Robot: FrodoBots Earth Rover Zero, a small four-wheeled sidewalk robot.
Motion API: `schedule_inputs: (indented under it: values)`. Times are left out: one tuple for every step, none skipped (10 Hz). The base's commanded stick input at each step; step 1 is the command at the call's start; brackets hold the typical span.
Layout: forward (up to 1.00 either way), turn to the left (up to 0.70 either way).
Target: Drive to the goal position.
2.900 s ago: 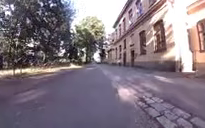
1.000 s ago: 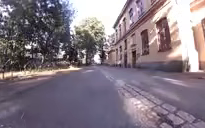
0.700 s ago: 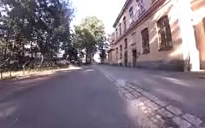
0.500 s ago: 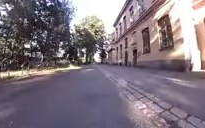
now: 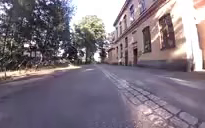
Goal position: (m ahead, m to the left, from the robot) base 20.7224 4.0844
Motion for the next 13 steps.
schedule_inputs:
  values:
    - [0.45, 0.00]
    - [0.45, 0.00]
    - [0.45, 0.00]
    - [0.45, 0.00]
    - [0.45, 0.00]
    - [0.45, 0.00]
    - [0.45, 0.00]
    - [0.45, 0.00]
    - [0.45, 0.00]
    - [0.45, 0.00]
    - [0.45, 0.00]
    - [0.45, 0.00]
    - [0.45, 0.00]
